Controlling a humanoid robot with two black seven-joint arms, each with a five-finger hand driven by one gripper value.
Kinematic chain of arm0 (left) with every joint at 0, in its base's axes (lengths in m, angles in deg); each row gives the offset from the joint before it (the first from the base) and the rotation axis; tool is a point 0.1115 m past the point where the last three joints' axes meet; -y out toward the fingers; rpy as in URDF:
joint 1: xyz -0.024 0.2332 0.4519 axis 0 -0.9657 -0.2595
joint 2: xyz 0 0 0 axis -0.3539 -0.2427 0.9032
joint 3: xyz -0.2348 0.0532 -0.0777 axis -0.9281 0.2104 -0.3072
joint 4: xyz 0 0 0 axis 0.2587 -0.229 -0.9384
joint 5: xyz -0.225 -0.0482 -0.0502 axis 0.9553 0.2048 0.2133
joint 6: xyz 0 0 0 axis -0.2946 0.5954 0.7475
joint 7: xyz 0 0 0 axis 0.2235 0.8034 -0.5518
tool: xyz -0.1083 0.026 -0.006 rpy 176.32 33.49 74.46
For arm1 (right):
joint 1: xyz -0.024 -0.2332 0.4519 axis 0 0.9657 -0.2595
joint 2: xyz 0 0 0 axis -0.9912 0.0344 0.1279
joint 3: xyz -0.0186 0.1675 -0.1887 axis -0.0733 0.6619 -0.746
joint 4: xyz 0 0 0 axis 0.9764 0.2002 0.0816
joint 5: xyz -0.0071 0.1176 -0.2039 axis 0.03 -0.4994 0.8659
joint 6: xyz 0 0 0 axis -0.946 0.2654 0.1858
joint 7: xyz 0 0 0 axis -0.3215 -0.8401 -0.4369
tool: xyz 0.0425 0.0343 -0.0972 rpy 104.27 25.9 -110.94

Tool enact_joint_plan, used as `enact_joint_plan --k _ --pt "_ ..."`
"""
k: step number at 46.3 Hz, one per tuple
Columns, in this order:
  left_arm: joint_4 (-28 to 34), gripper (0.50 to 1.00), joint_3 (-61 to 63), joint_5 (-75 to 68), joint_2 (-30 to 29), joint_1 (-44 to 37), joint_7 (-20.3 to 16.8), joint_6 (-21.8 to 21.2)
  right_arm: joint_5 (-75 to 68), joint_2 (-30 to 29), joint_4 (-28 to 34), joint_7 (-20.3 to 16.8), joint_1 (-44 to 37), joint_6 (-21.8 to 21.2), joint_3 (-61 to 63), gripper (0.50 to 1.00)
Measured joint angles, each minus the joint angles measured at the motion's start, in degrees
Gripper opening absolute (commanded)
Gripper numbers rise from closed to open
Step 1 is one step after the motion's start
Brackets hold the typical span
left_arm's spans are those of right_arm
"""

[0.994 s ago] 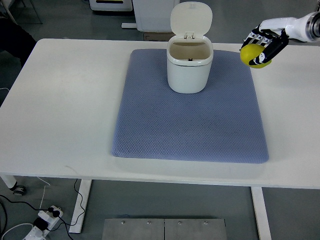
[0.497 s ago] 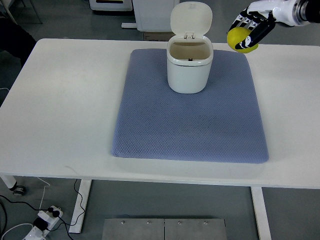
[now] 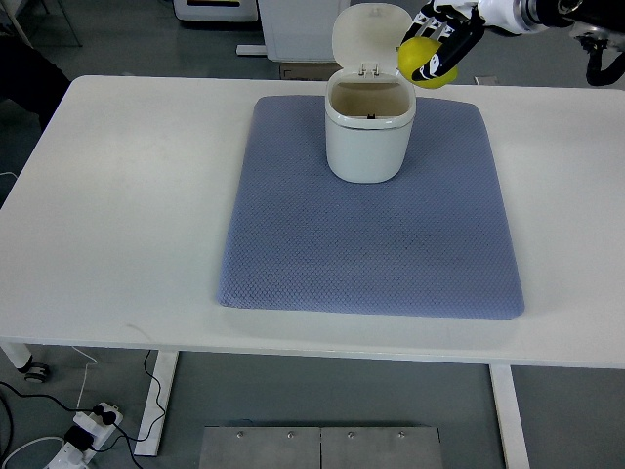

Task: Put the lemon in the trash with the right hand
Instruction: 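Move the lemon over the bin opening and open the right hand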

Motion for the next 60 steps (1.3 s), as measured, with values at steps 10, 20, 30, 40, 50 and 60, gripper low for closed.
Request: enact_joint_plan --k 10,20,30,40,50,60 --pt "0.0 1.0 0.0 0.0 0.0 -0.02 0.01 0.0 -2.67 -4.19 -4.03 -0.55 0.7 0.13 -0.28 0.5" --pt "0.0 1.0 0.0 0.0 0.0 -0.02 0.01 0.0 -4.41 -7.42 -7.49 -0.88 2.52 0.25 -0.21 0.5" --pt "0.0 1.0 0.0 0.0 0.0 -0.02 0.01 0.0 -5.16 -9.3 -10.72 -1.76 5.46 0.68 0.24 0.5" --pt "0.0 1.0 0.0 0.0 0.0 -0.02 0.01 0.0 -5.17 -10.33 -11.62 -2.06 7.41 1.83 0.4 0.5" --pt "0.0 1.0 0.0 0.0 0.0 -0.01 0.01 0.0 -5.21 -10.38 -11.66 -2.19 7.91 1.89 0.42 0.5" --pt "0.0 1.0 0.0 0.0 0.0 -0.01 0.01 0.0 -6.75 -10.84 -11.66 -3.06 7.99 1.85 0.42 0.5"
